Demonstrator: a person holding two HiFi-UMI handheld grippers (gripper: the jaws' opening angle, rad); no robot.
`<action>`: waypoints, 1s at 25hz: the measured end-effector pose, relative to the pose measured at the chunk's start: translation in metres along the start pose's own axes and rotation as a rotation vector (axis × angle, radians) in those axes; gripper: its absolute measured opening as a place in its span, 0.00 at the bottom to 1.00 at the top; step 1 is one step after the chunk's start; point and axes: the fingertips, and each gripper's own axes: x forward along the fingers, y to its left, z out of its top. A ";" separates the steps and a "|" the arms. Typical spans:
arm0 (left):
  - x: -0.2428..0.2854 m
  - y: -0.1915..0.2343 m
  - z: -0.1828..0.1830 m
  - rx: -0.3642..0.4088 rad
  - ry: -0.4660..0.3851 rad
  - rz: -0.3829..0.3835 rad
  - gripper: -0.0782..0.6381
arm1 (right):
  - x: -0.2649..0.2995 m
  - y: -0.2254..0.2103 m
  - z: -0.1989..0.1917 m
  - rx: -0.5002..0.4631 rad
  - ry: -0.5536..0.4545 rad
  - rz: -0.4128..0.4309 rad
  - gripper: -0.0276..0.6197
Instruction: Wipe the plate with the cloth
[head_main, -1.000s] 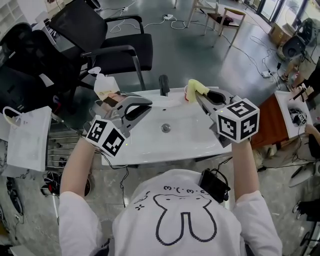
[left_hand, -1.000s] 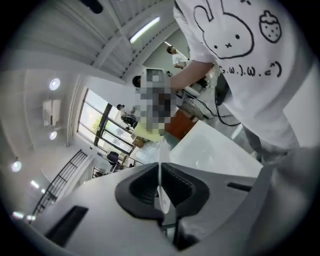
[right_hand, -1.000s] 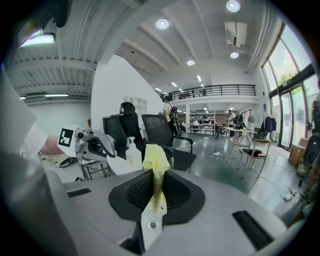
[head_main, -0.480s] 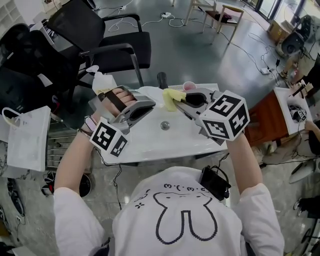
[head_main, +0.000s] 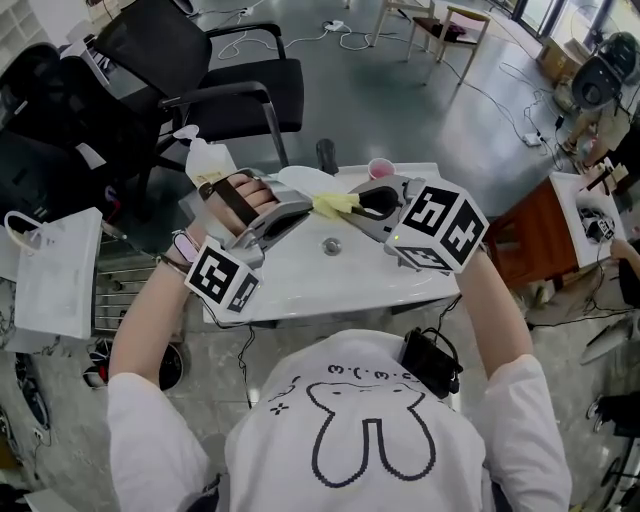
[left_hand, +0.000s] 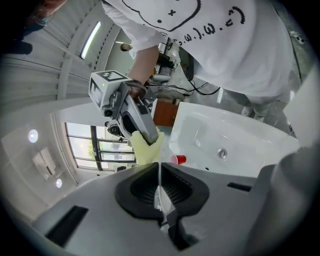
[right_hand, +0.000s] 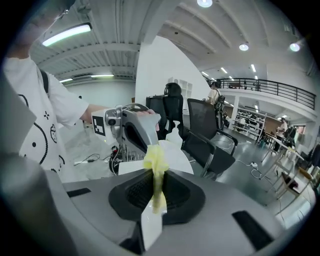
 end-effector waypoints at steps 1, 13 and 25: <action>-0.001 -0.001 0.000 0.002 0.000 0.000 0.14 | 0.000 -0.001 -0.004 0.000 0.016 0.004 0.12; -0.009 0.003 -0.004 0.012 -0.003 0.009 0.14 | 0.013 -0.043 -0.063 0.074 0.179 -0.056 0.12; -0.008 -0.002 0.002 0.008 -0.027 -0.006 0.14 | -0.007 -0.049 -0.026 0.072 0.078 -0.090 0.12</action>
